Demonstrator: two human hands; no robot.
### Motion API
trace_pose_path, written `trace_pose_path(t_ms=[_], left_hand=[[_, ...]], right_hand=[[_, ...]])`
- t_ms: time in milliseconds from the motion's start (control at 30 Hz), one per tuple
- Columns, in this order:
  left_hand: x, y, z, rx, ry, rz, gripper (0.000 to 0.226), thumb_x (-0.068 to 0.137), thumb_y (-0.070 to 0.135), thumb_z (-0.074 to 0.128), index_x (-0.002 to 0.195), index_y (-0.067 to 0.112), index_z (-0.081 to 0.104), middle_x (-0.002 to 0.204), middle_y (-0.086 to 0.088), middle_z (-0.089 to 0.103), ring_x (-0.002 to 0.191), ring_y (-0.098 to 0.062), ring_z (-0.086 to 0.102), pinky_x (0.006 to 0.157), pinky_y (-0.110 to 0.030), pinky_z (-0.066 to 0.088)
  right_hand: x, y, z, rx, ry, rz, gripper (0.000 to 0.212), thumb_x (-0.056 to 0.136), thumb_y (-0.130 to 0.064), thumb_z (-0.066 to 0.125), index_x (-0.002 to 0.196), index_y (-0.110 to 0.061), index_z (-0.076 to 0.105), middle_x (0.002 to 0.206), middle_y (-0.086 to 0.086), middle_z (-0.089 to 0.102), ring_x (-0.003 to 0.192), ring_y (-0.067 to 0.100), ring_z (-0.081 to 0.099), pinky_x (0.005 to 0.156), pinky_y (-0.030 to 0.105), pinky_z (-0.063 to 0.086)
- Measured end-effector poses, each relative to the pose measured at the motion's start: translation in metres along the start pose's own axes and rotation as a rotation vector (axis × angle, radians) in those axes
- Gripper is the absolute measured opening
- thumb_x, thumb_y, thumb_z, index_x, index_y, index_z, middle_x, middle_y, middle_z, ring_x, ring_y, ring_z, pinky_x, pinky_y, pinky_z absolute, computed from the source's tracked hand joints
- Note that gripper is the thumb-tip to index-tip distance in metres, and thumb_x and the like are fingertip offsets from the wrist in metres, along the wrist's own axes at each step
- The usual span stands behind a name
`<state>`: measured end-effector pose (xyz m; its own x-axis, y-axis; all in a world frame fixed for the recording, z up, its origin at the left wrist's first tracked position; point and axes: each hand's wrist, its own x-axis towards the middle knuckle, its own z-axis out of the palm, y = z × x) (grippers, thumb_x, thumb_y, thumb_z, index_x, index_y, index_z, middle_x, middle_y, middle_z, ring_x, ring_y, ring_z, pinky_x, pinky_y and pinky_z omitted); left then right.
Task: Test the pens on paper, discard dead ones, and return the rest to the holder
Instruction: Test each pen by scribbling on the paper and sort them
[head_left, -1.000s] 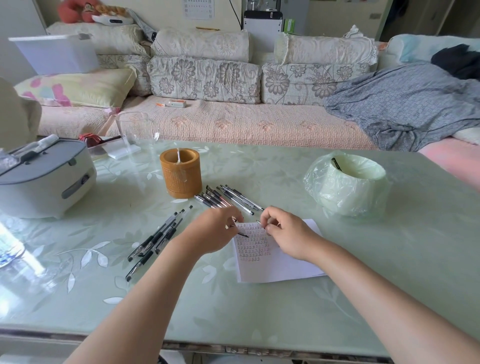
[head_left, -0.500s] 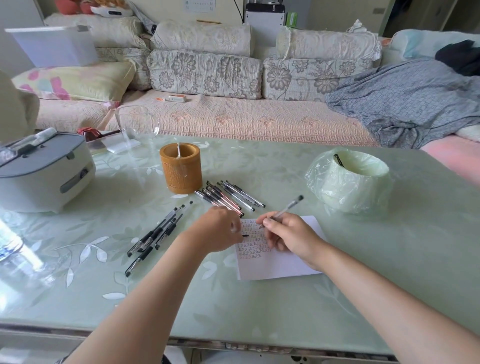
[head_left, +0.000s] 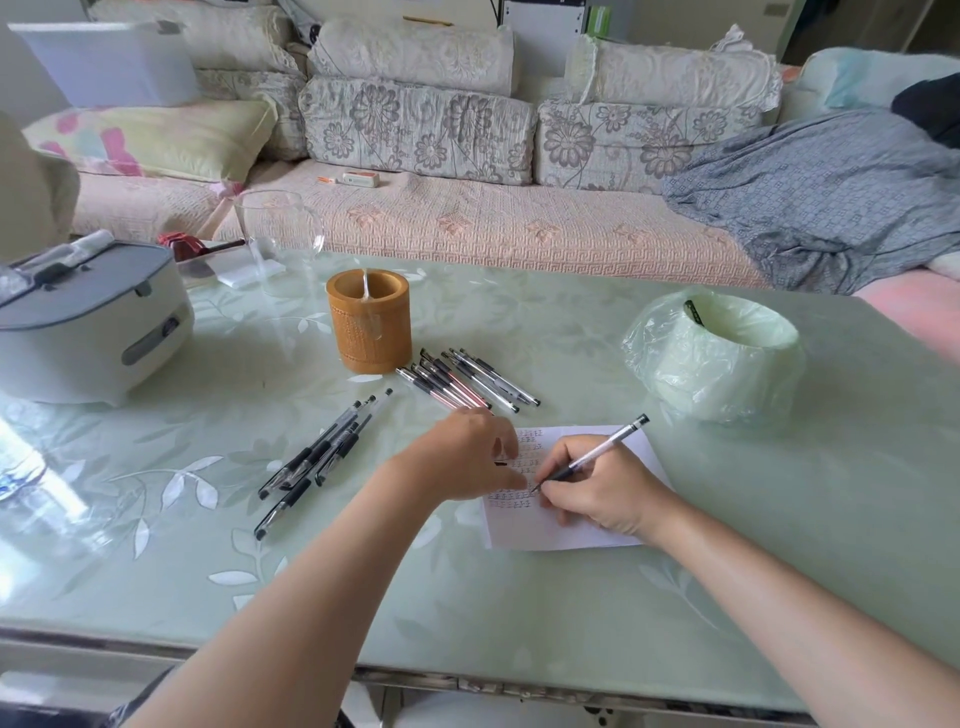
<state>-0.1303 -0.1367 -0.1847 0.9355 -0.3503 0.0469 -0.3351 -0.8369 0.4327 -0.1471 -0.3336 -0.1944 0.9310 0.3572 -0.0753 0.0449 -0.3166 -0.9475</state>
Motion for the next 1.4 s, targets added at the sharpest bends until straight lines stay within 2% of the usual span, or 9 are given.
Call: trace_pose_path(t_ms=[133,300,533,767,1100,1267,1400], left_hand=[[0.003,0.003,0.002,0.003,-0.006,-0.009,0.038,0.075,0.046,0.077,0.101,0.022,0.064,0.088,0.006,0.051,0.087,-0.012,0.043,0.071,-0.025,0.039],[0.005,0.004,0.003,0.009,-0.020,-0.028,0.041,0.074,0.048,0.077,0.103,0.022,0.063,0.092,0.004,0.053,0.087,-0.013,0.044,0.075,-0.028,0.044],[0.005,0.005,0.005,-0.012,-0.014,-0.044,0.048,0.069,0.054,0.079,0.101,0.022,0.064,0.090,0.004,0.053,0.087,-0.014,0.045,0.075,-0.027,0.045],[0.006,0.004,0.007,-0.053,-0.013,-0.057,0.046,0.067,0.051,0.081,0.099,0.021,0.065,0.086,0.007,0.053,0.081,-0.011,0.047,0.071,-0.025,0.044],[0.009,0.001,0.009,-0.088,-0.023,-0.073,0.044,0.065,0.049,0.084,0.095,0.023,0.064,0.084,0.007,0.053,0.076,-0.009,0.046,0.068,-0.022,0.041],[0.011,0.001,0.009,-0.106,-0.041,-0.085,0.042,0.064,0.048,0.084,0.092,0.025,0.063,0.080,0.009,0.052,0.068,-0.003,0.044,0.064,-0.021,0.039],[0.010,0.001,0.009,-0.119,-0.037,-0.088,0.042,0.064,0.047,0.085,0.092,0.024,0.064,0.079,0.009,0.052,0.067,-0.003,0.045,0.061,-0.020,0.039]], right_hand=[[0.001,-0.002,0.002,-0.033,-0.027,-0.027,0.023,0.080,0.008,0.064,0.067,-0.010,0.056,0.055,0.010,0.054,0.043,0.020,0.045,0.042,0.025,0.041],[0.002,0.000,0.001,-0.045,-0.035,-0.023,0.029,0.080,0.011,0.059,0.064,-0.012,0.048,0.045,-0.006,0.045,0.037,0.011,0.037,0.040,0.019,0.030],[0.003,0.003,0.001,-0.056,-0.033,-0.025,0.028,0.080,0.008,0.061,0.065,-0.013,0.050,0.045,-0.008,0.045,0.038,0.009,0.036,0.041,0.019,0.030],[0.003,0.003,0.002,-0.145,-0.030,-0.074,0.036,0.077,0.005,0.064,0.057,-0.021,0.050,0.050,-0.014,0.045,0.048,0.006,0.036,0.047,0.020,0.028],[0.000,0.005,0.004,-0.183,-0.018,-0.085,0.034,0.077,0.003,0.065,0.057,-0.021,0.050,0.049,-0.016,0.045,0.049,0.003,0.037,0.047,0.018,0.029],[0.000,0.005,0.005,-0.194,-0.012,-0.076,0.026,0.071,-0.007,0.064,0.057,-0.021,0.048,0.052,-0.012,0.044,0.053,0.012,0.036,0.051,0.026,0.028],[-0.001,0.006,0.004,-0.210,-0.002,-0.090,0.033,0.071,-0.002,0.065,0.055,-0.021,0.044,0.050,-0.015,0.042,0.051,0.009,0.034,0.050,0.025,0.025]])
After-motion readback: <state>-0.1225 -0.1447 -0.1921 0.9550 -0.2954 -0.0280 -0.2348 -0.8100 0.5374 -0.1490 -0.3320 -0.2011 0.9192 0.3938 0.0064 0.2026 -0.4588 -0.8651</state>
